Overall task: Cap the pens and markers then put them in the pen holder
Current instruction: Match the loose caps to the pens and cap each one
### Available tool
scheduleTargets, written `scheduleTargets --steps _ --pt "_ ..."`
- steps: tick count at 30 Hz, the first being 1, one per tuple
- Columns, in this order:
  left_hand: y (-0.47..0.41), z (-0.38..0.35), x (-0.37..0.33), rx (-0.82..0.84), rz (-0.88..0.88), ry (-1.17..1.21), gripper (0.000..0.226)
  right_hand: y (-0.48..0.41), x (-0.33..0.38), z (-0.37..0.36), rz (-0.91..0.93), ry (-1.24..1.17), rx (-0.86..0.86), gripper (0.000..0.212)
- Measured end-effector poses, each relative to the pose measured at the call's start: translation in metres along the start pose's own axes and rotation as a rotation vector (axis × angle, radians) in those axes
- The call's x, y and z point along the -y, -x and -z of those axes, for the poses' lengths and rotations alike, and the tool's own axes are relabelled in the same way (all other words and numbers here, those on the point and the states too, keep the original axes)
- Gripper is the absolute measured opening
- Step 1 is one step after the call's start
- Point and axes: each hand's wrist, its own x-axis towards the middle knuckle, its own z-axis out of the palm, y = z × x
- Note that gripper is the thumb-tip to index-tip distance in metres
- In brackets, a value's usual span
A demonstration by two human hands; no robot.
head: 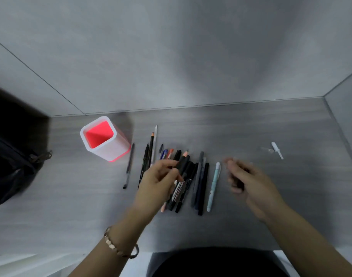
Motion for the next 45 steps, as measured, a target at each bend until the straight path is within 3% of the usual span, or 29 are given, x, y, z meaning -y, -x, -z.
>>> scheduleTargets --steps 3,7,16,22,25,28,31,34,37,42,45 --pt "0.025 -0.016 -0.006 0.119 0.051 0.117 0.02 0.005 0.011 -0.014 0.111 -0.064 -0.011 0.021" --pt "0.038 -0.023 -0.008 0.144 0.043 0.15 0.021 0.014 0.019 -0.02 0.206 -0.067 -0.028 0.026" --pt "0.044 -0.029 -0.014 0.157 -0.057 0.126 0.02 0.027 0.012 -0.019 0.178 0.098 0.043 0.021" --pt "0.038 -0.039 0.0 0.22 0.145 0.35 0.008 0.024 0.006 -0.015 0.2 0.182 0.046 0.021" --pt "0.02 -0.036 0.016 0.146 0.112 -0.084 0.011 0.004 -0.001 -0.004 0.254 0.414 -0.057 0.016" --pt "-0.012 -0.011 0.036 -0.13 -0.107 -0.614 0.018 -0.022 -0.012 0.006 0.266 0.54 -0.16 0.02" --pt "-0.043 0.022 0.048 -0.364 -0.152 -0.874 0.026 -0.039 -0.021 0.008 0.277 0.625 -0.19 0.023" --pt "-0.062 0.04 0.049 -0.414 -0.047 -1.006 0.027 -0.042 -0.022 0.005 0.264 0.746 -0.176 0.033" --pt "-0.071 0.04 0.049 -0.361 -0.111 -1.1 0.025 -0.042 -0.02 0.007 0.258 0.727 -0.178 0.032" --pt "-0.087 0.032 0.046 -0.312 -0.094 -1.09 0.027 -0.034 -0.015 0.018 0.057 0.588 -0.173 0.025" --pt "-0.095 0.033 0.042 -0.313 -0.014 -1.057 0.029 -0.023 -0.014 0.022 -0.027 0.346 -0.155 0.02"
